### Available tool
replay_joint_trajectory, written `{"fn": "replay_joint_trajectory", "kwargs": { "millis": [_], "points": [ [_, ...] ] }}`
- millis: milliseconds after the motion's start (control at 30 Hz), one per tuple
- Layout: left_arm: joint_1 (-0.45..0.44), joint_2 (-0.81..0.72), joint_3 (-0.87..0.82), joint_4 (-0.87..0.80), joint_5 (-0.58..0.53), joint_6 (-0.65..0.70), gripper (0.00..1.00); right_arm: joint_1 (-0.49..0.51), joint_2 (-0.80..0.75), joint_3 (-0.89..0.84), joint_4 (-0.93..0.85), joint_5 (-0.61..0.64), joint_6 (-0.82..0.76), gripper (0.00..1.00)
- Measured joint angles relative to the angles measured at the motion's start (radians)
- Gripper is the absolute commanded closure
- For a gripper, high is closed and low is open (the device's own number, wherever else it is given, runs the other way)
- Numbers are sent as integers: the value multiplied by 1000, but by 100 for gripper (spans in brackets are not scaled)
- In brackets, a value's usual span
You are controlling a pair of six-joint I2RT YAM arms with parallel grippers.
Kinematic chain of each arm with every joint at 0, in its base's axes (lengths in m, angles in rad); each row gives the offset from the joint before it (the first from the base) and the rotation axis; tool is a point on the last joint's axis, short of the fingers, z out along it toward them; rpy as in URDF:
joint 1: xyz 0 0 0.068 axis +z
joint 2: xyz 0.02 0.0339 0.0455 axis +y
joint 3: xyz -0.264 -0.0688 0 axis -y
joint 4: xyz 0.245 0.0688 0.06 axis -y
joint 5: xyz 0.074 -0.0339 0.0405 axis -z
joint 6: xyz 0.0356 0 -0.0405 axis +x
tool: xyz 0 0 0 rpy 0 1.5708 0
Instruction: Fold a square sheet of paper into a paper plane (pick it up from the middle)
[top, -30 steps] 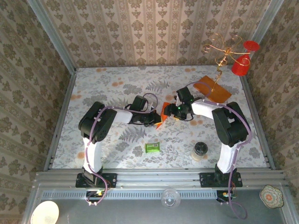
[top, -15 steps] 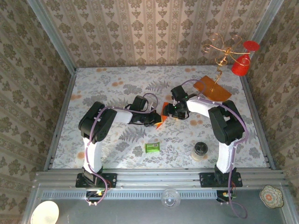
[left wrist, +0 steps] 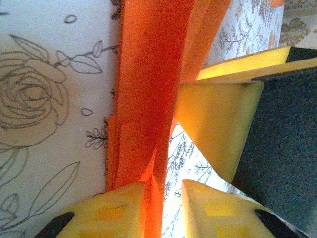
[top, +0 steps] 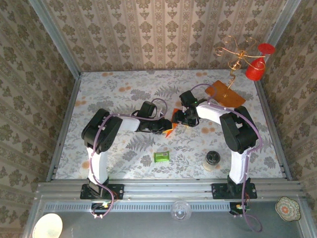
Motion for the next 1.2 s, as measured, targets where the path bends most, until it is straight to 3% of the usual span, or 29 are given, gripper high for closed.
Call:
{"fn": "replay_joint_trajectory", "kwargs": {
  "millis": [200, 767, 1200],
  "points": [
    [1, -31, -11, -31, -41, 8, 70, 0, 2, 4, -4, 0, -4, 37],
    [-57, -101, 24, -237, -213, 132, 50, 1, 3, 6, -9, 0, -15, 37],
    [-87, -73, 90, -317, -277, 159, 52, 1, 3, 6, -9, 0, -15, 37]
  ]
}}
